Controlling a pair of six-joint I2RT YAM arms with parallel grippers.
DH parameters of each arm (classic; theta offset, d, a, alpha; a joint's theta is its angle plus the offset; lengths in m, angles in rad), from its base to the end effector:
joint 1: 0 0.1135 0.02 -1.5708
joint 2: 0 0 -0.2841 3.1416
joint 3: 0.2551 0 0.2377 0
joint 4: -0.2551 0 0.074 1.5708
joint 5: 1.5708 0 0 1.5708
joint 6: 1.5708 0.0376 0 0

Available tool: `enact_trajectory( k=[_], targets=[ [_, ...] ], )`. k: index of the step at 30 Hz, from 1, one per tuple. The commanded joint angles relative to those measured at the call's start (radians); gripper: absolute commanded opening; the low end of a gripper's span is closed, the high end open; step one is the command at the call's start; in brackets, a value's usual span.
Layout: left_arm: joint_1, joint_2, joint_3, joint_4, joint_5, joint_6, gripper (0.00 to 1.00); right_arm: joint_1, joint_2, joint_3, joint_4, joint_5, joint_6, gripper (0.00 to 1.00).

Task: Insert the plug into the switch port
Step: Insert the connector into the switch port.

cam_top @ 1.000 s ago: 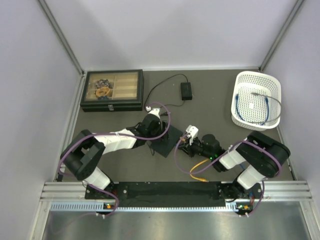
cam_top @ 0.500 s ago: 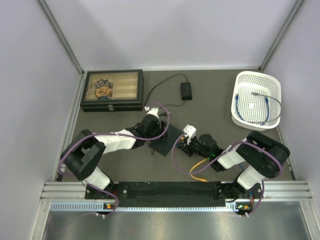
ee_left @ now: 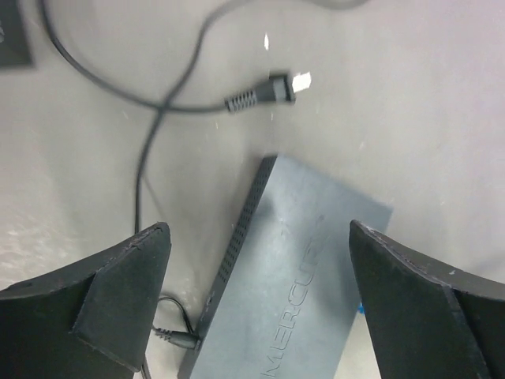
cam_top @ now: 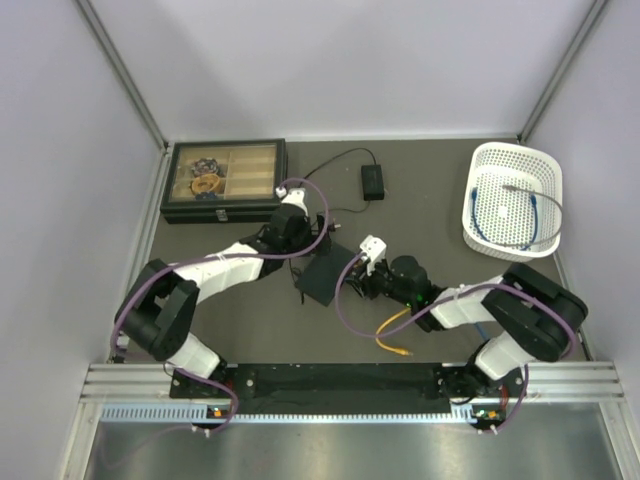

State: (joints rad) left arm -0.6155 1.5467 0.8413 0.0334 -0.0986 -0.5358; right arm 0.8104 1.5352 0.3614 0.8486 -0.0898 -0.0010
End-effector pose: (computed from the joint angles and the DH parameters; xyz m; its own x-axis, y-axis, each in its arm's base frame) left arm 0.2588 -0.1785 0.2247 -0.6983 -0.1284 -0.7042 0.1805 0.9204 -0.3468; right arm 0.1766 0.1905 0.1729 -0.2194 -0.2321 -0.9476 -0.7804 0.6246 0.0277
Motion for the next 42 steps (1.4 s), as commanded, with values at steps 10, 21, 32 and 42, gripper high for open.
enact_trajectory(
  k=[10,21,32,42],
  targets=[
    [0.03,-0.416,-0.108,0.009,-0.105,0.063,0.99,-0.062,-0.469,0.05,-0.523,0.176,0.025,0.7],
    [0.031,-0.655,-0.337,0.106,-0.202,0.1,0.99,-0.221,-0.601,0.249,-0.911,0.303,0.062,0.79],
    [0.031,-0.666,-0.35,0.091,-0.193,0.109,0.99,-0.565,-0.446,0.611,-1.164,0.387,0.163,0.78],
    [0.03,-0.637,-0.347,0.091,-0.194,0.117,0.99,-0.896,-0.106,0.859,-1.174,0.24,0.211,0.77]
  ],
)
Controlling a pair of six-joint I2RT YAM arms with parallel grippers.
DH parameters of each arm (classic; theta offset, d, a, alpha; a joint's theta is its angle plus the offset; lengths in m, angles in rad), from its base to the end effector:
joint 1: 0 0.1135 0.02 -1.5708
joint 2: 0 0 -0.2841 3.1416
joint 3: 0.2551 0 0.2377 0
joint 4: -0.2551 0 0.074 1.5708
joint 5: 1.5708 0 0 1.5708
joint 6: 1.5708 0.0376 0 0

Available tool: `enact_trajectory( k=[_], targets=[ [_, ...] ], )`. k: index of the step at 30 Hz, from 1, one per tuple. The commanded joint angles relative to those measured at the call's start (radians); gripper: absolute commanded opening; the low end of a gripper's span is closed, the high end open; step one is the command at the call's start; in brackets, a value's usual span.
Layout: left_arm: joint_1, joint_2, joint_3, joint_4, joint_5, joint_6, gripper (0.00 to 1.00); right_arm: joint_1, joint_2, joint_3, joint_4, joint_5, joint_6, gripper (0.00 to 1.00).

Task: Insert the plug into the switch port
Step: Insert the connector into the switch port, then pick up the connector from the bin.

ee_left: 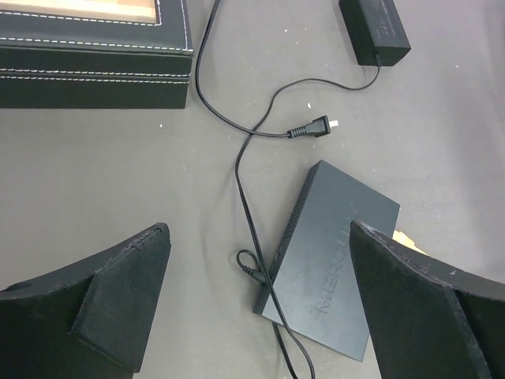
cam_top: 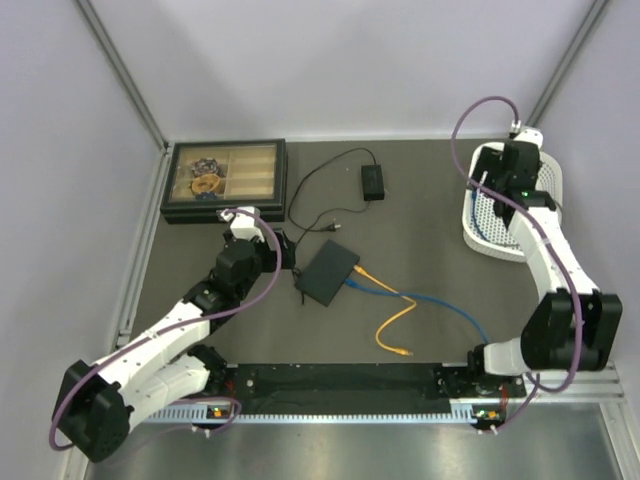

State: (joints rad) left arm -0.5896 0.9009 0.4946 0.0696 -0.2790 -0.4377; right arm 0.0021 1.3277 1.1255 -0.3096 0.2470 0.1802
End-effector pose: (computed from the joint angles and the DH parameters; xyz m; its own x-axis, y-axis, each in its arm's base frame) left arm 0.1575 -0.0929 0.2640 -0.3837 -0.2335 -0.8934 0.1721 0.9325 -0.3176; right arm 0.2853 -0.0086 0.3477 -0.4440 0.1729 -0.8792 0.2955 0.9546 0.0385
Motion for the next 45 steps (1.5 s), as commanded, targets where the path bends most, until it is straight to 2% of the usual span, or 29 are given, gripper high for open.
enact_trajectory(
  k=[1,5,13,15,29,33,34,36,45],
  targets=[
    [0.004,0.013,-0.002,0.056,-0.015,0.02,0.99,-0.124,0.126,0.12,-0.01,-0.157,0.033,0.77],
    [0.004,0.03,-0.001,0.061,-0.025,0.025,0.99,-0.197,0.288,0.187,-0.011,-0.313,0.033,0.7],
    [0.004,0.056,-0.002,0.068,-0.04,0.031,0.99,-0.237,0.517,0.295,-0.06,-0.386,-0.025,0.53],
    [0.004,0.064,-0.002,0.07,-0.04,0.033,0.99,-0.237,0.571,0.319,-0.069,-0.391,-0.042,0.46],
    [0.004,0.082,-0.005,0.081,-0.037,0.031,0.99,-0.237,0.732,0.365,-0.141,-0.42,-0.137,0.33],
    [0.005,0.078,-0.004,0.076,-0.037,0.031,0.99,-0.237,0.722,0.355,-0.141,-0.384,-0.159,0.18],
    [0.004,0.076,-0.004,0.076,-0.038,0.031,0.99,-0.237,0.713,0.35,-0.138,-0.382,-0.162,0.1],
    [0.004,0.073,-0.005,0.076,-0.038,0.031,0.99,-0.237,0.674,0.338,-0.128,-0.387,-0.165,0.01],
    [0.005,0.055,-0.005,0.068,-0.034,0.028,0.99,-0.209,0.43,0.33,-0.103,-0.35,-0.163,0.0]
  ],
)
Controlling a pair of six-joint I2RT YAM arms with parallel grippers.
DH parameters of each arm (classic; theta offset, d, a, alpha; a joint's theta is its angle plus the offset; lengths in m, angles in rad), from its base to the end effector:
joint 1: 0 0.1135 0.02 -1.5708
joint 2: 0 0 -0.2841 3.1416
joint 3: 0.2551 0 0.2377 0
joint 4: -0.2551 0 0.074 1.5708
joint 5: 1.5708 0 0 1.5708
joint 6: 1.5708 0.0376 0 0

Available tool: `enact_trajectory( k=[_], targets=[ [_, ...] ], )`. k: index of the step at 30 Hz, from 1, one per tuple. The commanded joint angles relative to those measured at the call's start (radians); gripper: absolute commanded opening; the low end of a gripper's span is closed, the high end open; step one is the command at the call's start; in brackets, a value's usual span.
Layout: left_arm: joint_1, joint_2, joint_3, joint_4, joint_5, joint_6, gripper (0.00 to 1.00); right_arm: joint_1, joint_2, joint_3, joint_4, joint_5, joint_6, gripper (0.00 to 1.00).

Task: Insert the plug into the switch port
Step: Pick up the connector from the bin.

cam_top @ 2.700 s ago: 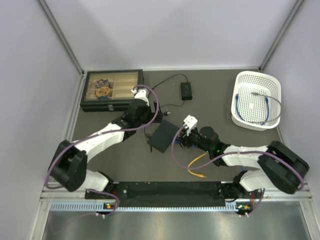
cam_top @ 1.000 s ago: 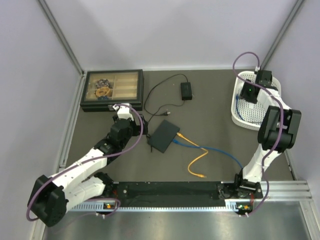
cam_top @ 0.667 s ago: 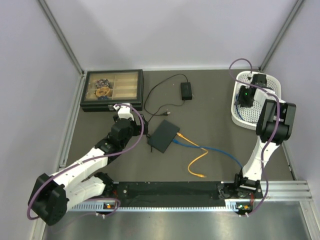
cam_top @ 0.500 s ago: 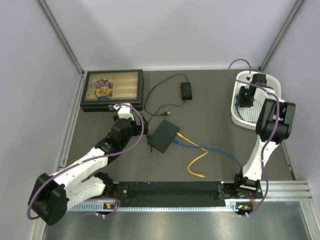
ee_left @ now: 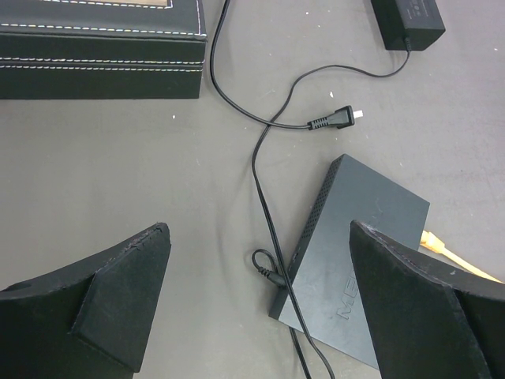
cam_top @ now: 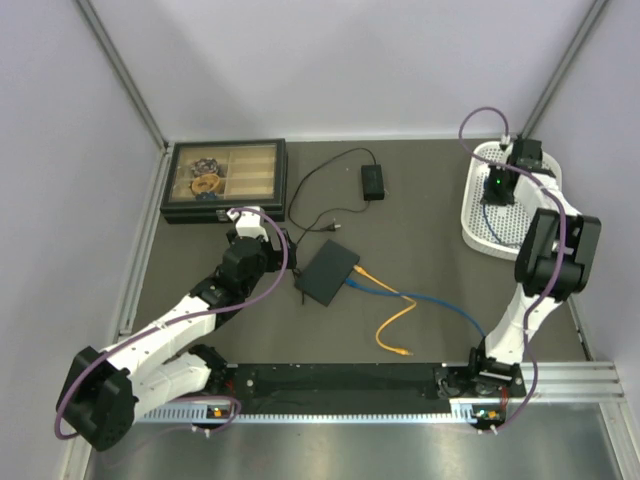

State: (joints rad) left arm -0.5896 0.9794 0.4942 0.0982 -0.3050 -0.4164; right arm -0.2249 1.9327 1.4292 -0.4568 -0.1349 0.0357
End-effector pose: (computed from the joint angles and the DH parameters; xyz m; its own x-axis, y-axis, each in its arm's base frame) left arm 0.1682 -0.0989 0.2537 -0.4079 -0.1913 -0.8928 0.1468 0.9513 -0.2709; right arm 0.4055 -0.0876 0.2296 -0.7930 0.2177 -0.5690 0.1743 0.9760 0.1306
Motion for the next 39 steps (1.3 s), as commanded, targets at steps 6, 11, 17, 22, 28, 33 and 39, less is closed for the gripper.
enact_trajectory(
  k=[6,11,17,22,28,33,39],
  targets=[
    [0.004,-0.028,-0.006,0.043,-0.003,0.004,0.99,0.048,-0.337,0.025,0.046,0.092,-0.013,0.0],
    [0.004,-0.027,-0.006,0.044,0.001,0.002,0.99,0.075,-0.487,0.022,0.027,0.132,-0.02,0.0],
    [0.004,-0.022,-0.006,0.046,0.01,-0.002,0.99,0.12,-0.639,0.069,-0.022,0.167,-0.031,0.0],
    [0.004,-0.03,-0.005,0.044,0.018,-0.004,0.99,0.163,-0.773,0.108,-0.083,0.081,-0.031,0.0],
    [0.004,-0.047,-0.009,0.052,0.036,-0.007,0.99,0.274,-0.909,0.054,-0.082,-0.077,-0.025,0.0],
    [0.004,-0.094,-0.032,0.109,0.134,-0.004,0.99,0.375,-1.011,-0.104,-0.007,-0.27,0.03,0.0],
    [0.004,-0.188,-0.055,0.179,0.3,-0.007,0.99,0.44,-1.144,-0.351,0.131,-0.403,0.115,0.0]
  ],
)
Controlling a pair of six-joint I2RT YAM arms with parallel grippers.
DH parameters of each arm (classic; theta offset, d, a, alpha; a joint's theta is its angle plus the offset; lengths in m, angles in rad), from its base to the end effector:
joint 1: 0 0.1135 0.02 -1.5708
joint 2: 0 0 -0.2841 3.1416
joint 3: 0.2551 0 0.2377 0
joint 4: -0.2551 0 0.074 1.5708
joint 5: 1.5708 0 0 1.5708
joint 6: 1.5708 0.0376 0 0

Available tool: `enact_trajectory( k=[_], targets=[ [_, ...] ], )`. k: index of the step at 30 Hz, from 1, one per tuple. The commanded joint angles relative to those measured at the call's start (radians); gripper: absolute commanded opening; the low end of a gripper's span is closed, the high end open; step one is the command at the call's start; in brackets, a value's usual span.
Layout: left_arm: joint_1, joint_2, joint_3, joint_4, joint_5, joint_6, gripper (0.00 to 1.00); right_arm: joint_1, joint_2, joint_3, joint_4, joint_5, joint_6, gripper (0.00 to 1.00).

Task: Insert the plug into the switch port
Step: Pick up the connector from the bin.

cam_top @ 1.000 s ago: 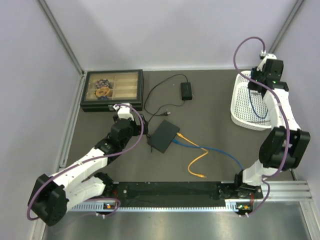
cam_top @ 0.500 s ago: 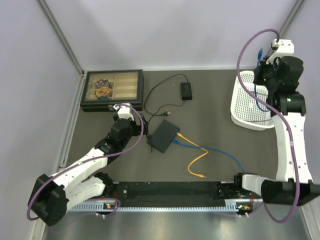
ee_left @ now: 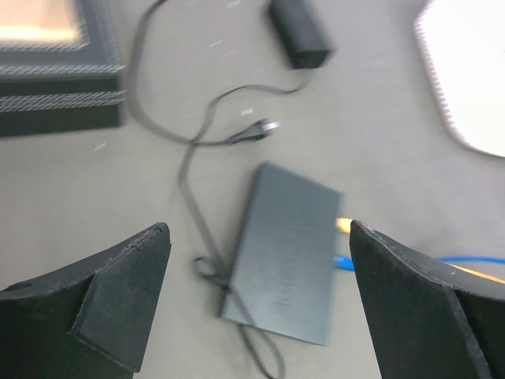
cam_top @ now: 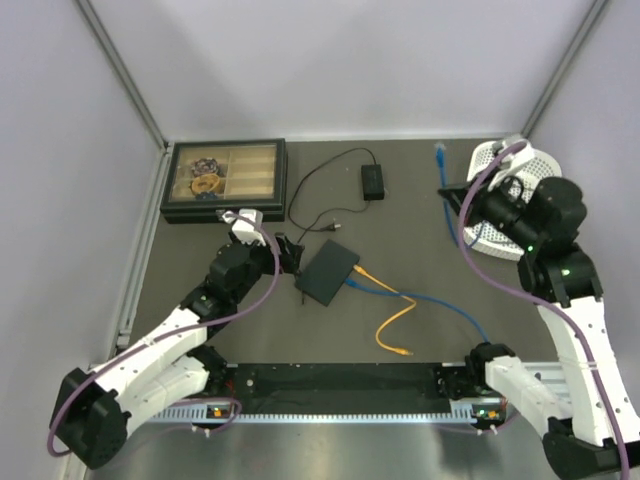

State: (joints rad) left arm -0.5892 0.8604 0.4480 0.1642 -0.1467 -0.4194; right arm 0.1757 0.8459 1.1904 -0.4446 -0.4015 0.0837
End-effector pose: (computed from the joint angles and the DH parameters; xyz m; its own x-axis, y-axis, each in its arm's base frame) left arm 0.1504 -0.0939 0.2643 -0.3624 -0.2423 -0.9000 0.3113 0.8787 -0.3619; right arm 0.1313 0.0382 0.4495 -0.1435 0.0527 -0.9882 -0.5336 0.8369 0.1221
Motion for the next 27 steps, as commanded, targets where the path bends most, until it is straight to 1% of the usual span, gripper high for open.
enact_trajectory(
  k=[1,4,6,7,8,10,11,15,16,18,19,21,22,27],
  targets=[
    [0.003,-0.081,-0.009,0.116,0.183,-0.012,0.99,0.054,-0.073,-0.179,0.136,-0.145,0.071,0.0],
    [0.003,-0.118,-0.003,0.123,0.292,-0.024,0.99,0.085,-0.116,-0.292,0.193,-0.186,0.059,0.0],
    [0.003,-0.124,0.001,0.126,0.355,-0.035,0.99,0.111,-0.137,-0.346,0.223,-0.188,0.031,0.0],
    [0.003,-0.123,0.014,0.12,0.405,-0.054,0.99,0.126,-0.145,-0.4,0.237,-0.183,0.002,0.0],
    [0.003,-0.115,0.02,0.113,0.429,-0.071,0.99,0.169,-0.146,-0.426,0.251,-0.16,-0.005,0.0],
    [0.003,-0.101,0.035,0.113,0.485,-0.12,0.99,0.214,-0.149,-0.494,0.291,-0.126,-0.042,0.0],
    [0.003,-0.086,0.04,0.115,0.501,-0.14,0.99,0.261,-0.149,-0.517,0.308,-0.102,-0.051,0.0],
    [0.003,-0.044,0.047,0.152,0.541,-0.258,0.99,0.378,-0.134,-0.61,0.391,0.006,-0.1,0.0],
    [0.003,-0.038,0.044,0.165,0.544,-0.31,0.99,0.398,-0.12,-0.638,0.42,0.051,-0.126,0.0],
    [0.003,-0.015,0.04,0.196,0.536,-0.357,0.99,0.467,-0.104,-0.661,0.437,0.099,-0.147,0.0],
    [0.003,-0.008,0.032,0.208,0.535,-0.402,0.99,0.494,-0.097,-0.684,0.469,0.146,-0.163,0.0],
    [0.003,0.02,0.023,0.262,0.535,-0.444,0.99,0.557,-0.074,-0.702,0.512,0.191,-0.177,0.0],
    [0.002,0.031,0.017,0.277,0.533,-0.485,0.99,0.574,-0.07,-0.719,0.526,0.22,-0.191,0.0],
    [-0.006,0.117,0.027,0.336,0.547,-0.567,0.99,0.648,-0.018,-0.747,0.61,0.274,-0.206,0.0]
  ],
)
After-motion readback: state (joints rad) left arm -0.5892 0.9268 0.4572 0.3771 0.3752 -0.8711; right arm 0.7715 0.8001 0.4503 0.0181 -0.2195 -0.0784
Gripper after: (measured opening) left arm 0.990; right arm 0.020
